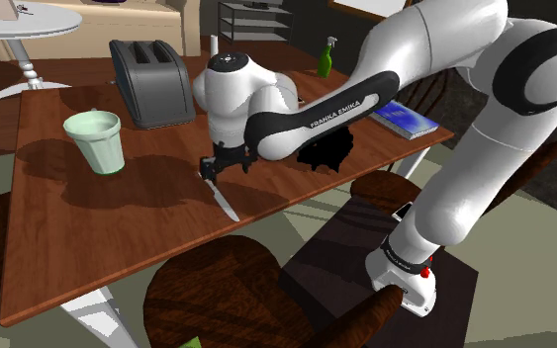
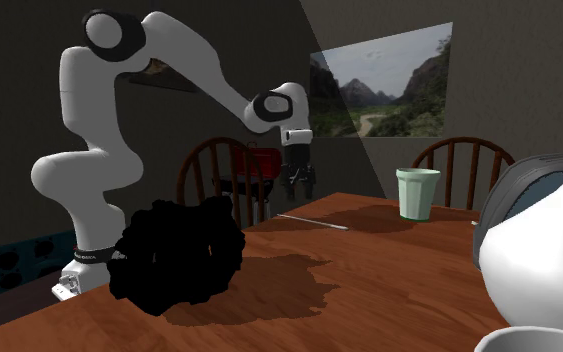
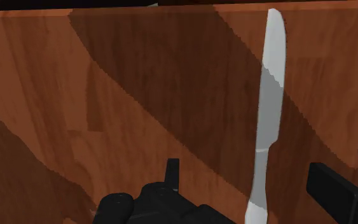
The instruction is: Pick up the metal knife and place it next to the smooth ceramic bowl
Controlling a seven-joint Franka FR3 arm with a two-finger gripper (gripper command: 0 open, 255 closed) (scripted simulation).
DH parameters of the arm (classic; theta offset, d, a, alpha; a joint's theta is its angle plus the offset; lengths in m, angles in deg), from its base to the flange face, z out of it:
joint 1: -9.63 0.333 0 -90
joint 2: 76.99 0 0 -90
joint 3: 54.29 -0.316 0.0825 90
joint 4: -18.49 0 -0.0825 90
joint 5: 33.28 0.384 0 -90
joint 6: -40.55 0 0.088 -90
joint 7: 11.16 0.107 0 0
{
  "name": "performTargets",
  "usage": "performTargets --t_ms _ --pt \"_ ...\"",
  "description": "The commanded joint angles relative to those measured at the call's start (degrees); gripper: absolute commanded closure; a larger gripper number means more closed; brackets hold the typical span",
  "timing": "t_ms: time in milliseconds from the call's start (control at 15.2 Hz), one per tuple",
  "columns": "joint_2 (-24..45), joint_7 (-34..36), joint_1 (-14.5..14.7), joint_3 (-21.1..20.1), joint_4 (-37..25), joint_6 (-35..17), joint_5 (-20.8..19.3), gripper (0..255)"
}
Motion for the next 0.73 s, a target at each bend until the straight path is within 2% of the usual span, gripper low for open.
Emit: performTargets --t_ms 0,132,660 --pt "5.24 4.78 0.96 -0.51 -3.55 -0.24 -4.28 0" --pt "9.04 7.84 2.31 -0.30 -6.55 0.09 -7.18 0" --pt "12.60 10.03 2.55 1.17 -4.93 -4.26 -10.67 0"
